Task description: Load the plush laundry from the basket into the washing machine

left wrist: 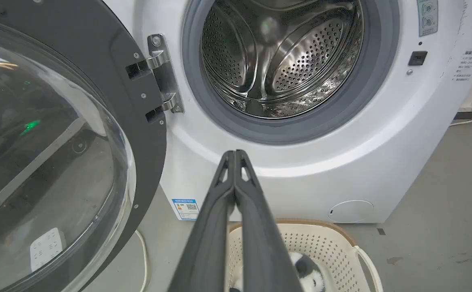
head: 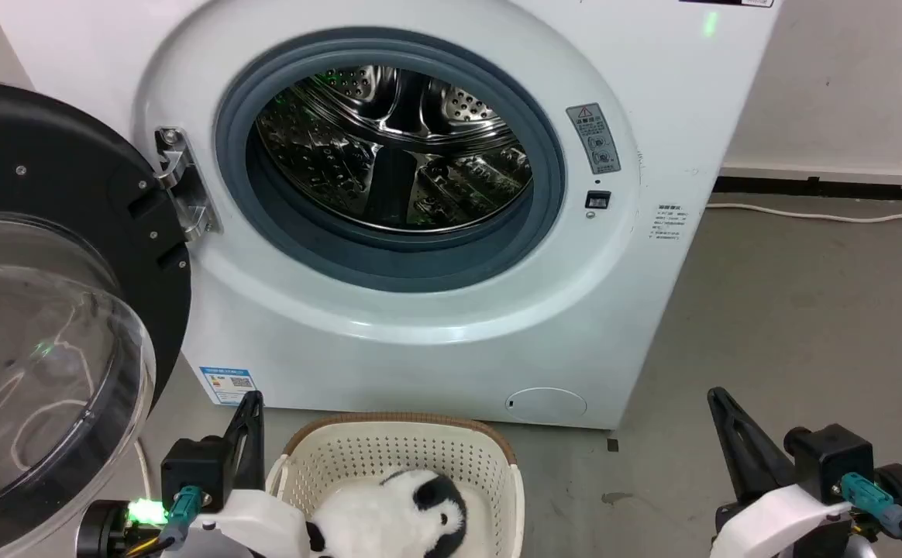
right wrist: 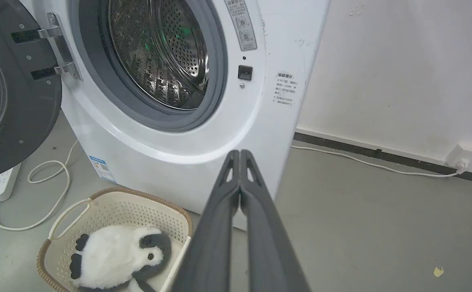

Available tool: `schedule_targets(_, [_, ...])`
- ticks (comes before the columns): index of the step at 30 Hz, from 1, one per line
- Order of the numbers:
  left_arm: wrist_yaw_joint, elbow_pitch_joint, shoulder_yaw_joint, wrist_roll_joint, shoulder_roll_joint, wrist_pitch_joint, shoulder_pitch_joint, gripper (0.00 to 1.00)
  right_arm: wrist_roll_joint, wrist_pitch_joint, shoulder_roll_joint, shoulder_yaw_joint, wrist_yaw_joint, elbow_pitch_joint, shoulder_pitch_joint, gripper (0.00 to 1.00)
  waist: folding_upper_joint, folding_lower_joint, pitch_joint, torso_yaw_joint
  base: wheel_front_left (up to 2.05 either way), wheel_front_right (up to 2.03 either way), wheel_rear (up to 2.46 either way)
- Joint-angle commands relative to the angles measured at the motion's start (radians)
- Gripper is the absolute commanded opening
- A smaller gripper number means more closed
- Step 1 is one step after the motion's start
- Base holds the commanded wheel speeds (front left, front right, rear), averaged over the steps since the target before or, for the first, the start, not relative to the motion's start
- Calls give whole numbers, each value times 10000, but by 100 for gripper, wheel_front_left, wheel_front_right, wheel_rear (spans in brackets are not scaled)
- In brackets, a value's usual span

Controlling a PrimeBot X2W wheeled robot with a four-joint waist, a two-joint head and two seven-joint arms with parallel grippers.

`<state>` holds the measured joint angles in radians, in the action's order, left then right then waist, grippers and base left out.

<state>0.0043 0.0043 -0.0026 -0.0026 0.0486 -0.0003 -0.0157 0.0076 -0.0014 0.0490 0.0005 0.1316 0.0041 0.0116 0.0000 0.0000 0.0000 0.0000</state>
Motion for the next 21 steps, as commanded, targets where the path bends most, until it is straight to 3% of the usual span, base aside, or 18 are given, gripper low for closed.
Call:
schedule_targets(1, [-43, -43, 26, 26, 16, 3, 157, 0, -76, 14, 12, -5, -9, -41, -116, 0, 0, 0, 0, 0, 0, 0, 0])
schedule_targets(21, [-43, -43, 26, 26, 16, 3, 157, 0, -76, 14, 12, -5, -9, -41, -116, 0, 0, 0, 0, 0, 0, 0, 0])
